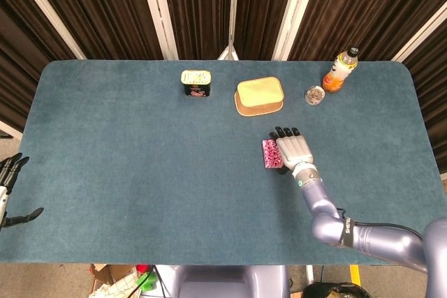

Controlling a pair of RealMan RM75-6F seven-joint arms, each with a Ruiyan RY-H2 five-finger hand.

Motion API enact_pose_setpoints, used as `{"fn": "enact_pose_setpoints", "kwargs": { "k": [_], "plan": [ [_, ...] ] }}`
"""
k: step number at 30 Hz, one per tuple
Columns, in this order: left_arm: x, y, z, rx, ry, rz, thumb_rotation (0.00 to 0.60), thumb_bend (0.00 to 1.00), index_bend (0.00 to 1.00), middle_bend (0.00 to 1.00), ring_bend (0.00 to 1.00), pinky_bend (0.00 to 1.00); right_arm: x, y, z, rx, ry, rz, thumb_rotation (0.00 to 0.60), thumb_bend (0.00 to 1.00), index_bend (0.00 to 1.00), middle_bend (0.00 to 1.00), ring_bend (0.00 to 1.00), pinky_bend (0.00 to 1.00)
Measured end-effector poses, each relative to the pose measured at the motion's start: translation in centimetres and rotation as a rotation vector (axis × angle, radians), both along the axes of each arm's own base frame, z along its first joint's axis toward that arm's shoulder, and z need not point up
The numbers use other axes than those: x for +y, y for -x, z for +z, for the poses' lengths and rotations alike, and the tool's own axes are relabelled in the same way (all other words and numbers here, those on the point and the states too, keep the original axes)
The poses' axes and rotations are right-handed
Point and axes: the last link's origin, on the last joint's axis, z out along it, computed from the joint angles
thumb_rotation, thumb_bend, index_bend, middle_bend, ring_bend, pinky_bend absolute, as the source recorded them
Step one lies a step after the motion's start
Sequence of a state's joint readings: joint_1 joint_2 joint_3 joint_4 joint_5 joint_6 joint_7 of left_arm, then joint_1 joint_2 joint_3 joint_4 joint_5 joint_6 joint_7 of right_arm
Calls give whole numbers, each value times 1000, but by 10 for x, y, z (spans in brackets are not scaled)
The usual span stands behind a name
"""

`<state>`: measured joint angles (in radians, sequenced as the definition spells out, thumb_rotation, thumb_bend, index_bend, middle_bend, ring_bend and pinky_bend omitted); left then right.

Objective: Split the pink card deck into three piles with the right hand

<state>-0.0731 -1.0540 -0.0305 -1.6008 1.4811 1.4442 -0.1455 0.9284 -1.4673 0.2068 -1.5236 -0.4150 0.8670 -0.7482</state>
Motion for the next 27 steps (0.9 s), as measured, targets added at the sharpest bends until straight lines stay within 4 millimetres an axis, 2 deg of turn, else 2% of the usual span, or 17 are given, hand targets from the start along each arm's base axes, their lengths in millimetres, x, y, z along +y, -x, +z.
{"fn": "enact_pose_setpoints", "kwargs": {
  "k": [16, 27],
  "plan": [
    [-1, 0, 1, -14, 15, 3, 600, 0, 0, 0, 0, 0, -9, 0, -17, 45, 0, -55, 600, 248, 118, 0, 0, 0],
    [0, 1, 0, -19, 20, 6, 600, 0, 0, 0, 0, 0, -12, 2, -25, 46, -10, -75, 600, 248, 155, 0, 0, 0]
  ]
}}
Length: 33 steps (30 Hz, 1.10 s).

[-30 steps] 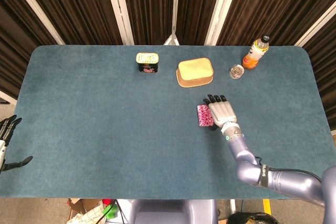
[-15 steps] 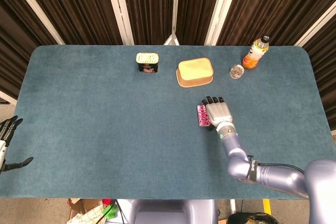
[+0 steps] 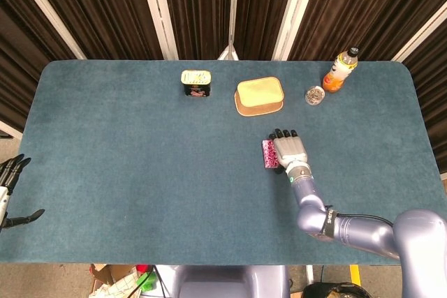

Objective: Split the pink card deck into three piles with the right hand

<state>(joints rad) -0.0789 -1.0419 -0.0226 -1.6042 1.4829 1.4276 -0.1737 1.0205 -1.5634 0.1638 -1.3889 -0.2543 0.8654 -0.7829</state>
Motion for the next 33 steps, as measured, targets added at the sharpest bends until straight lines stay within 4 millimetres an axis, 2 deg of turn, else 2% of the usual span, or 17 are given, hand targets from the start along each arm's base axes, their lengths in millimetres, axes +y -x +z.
{"fn": "enact_pose_setpoints", "kwargs": {
  "k": [10, 15, 17, 22, 25, 29, 33],
  "plan": [
    [0, 1, 0, -4, 1, 4, 600, 0, 0, 0, 0, 0, -4, 0, -4, 0, -1, -9, 600, 248, 177, 7, 0, 0],
    [0, 0, 1, -4, 1, 3, 600, 0, 0, 0, 0, 0, -4, 1, -4, 2, 3, -8, 600, 249, 202, 45, 0, 0],
    [0, 0, 0, -4, 2, 3, 600, 0, 0, 0, 0, 0, -4, 1, -3, 1, 5, -11, 600, 248, 209, 76, 0, 0],
    [0, 0, 1, -4, 2, 3, 600, 0, 0, 0, 0, 0, -3, 2, -2, 3, 12, -4, 600, 248, 228, 263, 1, 0],
    [0, 0, 0, -3, 1, 2, 600, 0, 0, 0, 0, 0, -2, 1, -2, -3, 17, -1, 600, 248, 248, 329, 30, 0],
    [0, 0, 0, -4, 1, 3, 600, 0, 0, 0, 0, 0, -2, 2, -2, -4, 16, 1, 600, 249, 311, 397, 98, 0],
    [0, 0, 1, -5, 1, 4, 600, 0, 0, 0, 0, 0, -2, 1, -3, -11, 23, 8, 600, 249, 340, 413, 112, 0]
  ]
}}
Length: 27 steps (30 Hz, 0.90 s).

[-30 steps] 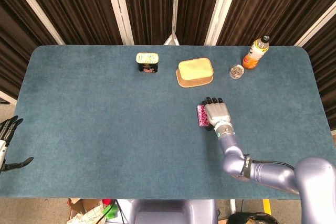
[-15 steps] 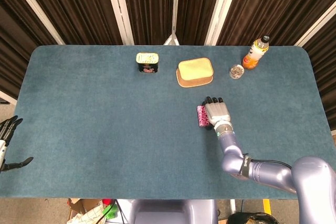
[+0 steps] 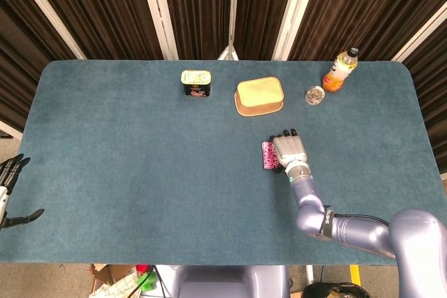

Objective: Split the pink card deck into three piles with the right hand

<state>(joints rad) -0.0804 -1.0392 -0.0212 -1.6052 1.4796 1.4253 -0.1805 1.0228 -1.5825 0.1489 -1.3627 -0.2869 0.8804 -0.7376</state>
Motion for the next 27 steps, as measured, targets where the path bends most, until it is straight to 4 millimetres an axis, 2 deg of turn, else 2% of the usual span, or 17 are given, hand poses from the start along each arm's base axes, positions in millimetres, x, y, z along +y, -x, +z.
{"fn": "enact_pose_setpoints", "kwargs": {
  "k": [6, 15, 27],
  "plan": [
    [0, 0, 0, -1, 1, 2, 600, 0, 0, 0, 0, 0, -1, -2, 2, -16, 14, 9, 600, 249, 347, 413, 112, 0],
    [0, 0, 1, 1, -4, -1, 600, 0, 0, 0, 0, 0, 1, 2, 16, -26, 27, 8, 600, 249, 347, 413, 112, 0],
    [0, 0, -1, 12, -9, 4, 600, 0, 0, 0, 0, 0, 6, 38, 48, -21, 71, -56, 600, 248, 347, 413, 112, 0]
  ]
}}
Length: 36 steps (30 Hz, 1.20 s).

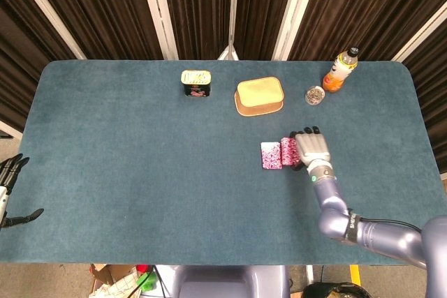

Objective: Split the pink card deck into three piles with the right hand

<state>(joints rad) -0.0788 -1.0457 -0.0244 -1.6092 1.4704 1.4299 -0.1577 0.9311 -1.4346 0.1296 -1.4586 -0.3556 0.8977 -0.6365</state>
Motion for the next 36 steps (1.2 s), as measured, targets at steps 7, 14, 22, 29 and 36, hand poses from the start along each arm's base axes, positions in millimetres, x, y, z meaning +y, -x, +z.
{"fn": "enact_pose_setpoints", "kwargs": {
  "k": [7, 14, 22, 29, 36],
  "plan": [
    [0, 0, -1, 8, 0, 4, 600, 0, 0, 0, 0, 0, 4, 24, 7, -8, 10, -38, 600, 249, 346, 409, 87, 0],
    [0, 0, -2, 11, -3, 7, 600, 0, 0, 0, 0, 0, 6, 37, 4, -16, 8, -47, 600, 248, 201, 287, 5, 0],
    [1, 0, -1, 11, -4, 8, 600, 0, 0, 0, 0, 0, 9, 44, -2, -1, -17, -53, 600, 248, 9, 80, 0, 0],
    [0, 0, -1, 11, -5, 8, 600, 0, 0, 0, 0, 0, 9, 45, -3, 6, -26, -56, 600, 248, 0, 22, 0, 0],
    [0, 0, -1, 10, -3, 10, 600, 0, 0, 0, 0, 0, 8, 37, -3, 3, -22, -23, 600, 249, 99, 114, 0, 0]
  ]
}}
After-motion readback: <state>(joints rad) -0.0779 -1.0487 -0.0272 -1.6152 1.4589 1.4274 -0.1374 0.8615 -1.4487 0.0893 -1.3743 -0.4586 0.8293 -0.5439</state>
